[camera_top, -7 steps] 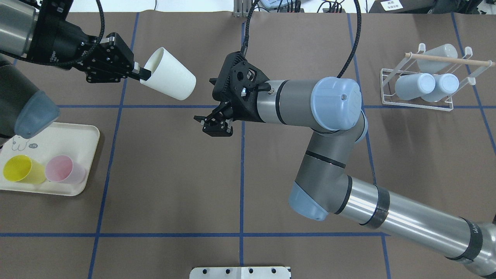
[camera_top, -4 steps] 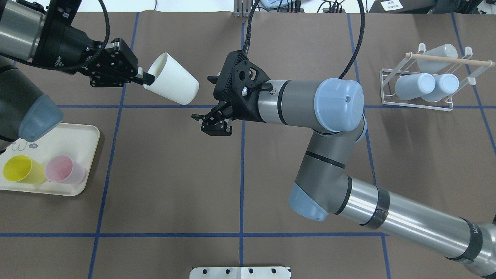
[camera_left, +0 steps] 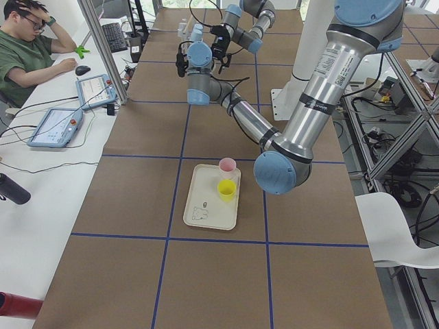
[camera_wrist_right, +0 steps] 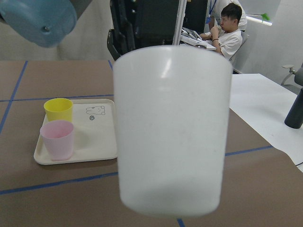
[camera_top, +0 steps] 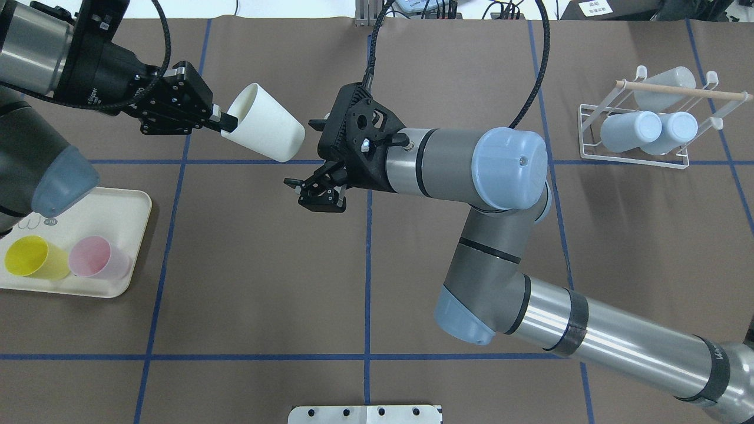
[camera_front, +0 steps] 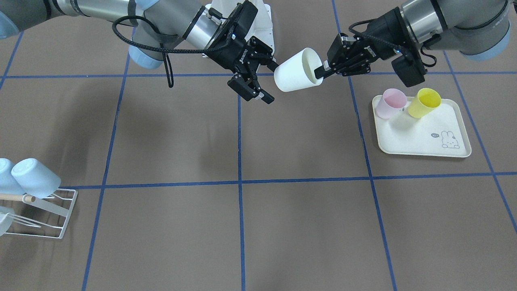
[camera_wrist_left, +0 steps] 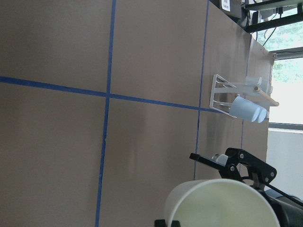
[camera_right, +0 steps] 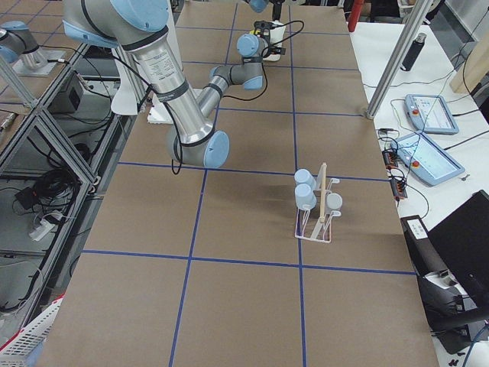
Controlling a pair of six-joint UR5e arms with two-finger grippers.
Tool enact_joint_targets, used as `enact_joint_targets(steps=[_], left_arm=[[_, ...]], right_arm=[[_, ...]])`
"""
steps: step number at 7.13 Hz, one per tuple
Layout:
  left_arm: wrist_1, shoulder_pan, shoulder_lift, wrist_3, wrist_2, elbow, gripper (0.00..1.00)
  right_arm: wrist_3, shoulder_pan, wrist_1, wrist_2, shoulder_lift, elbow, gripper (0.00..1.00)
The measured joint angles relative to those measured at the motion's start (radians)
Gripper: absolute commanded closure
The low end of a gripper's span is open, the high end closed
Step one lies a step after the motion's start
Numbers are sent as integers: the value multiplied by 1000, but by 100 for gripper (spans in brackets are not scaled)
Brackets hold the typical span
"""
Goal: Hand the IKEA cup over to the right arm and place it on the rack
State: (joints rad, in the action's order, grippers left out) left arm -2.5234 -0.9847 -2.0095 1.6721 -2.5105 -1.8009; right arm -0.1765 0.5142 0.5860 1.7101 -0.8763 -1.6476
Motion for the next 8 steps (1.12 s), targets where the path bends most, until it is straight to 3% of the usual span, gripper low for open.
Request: enact_joint_targets(steps=[8], left_arm=[[0,19,-1,-5,1,15,100]], right_arm=[[4,-19,-12,-49,6,-8,1]])
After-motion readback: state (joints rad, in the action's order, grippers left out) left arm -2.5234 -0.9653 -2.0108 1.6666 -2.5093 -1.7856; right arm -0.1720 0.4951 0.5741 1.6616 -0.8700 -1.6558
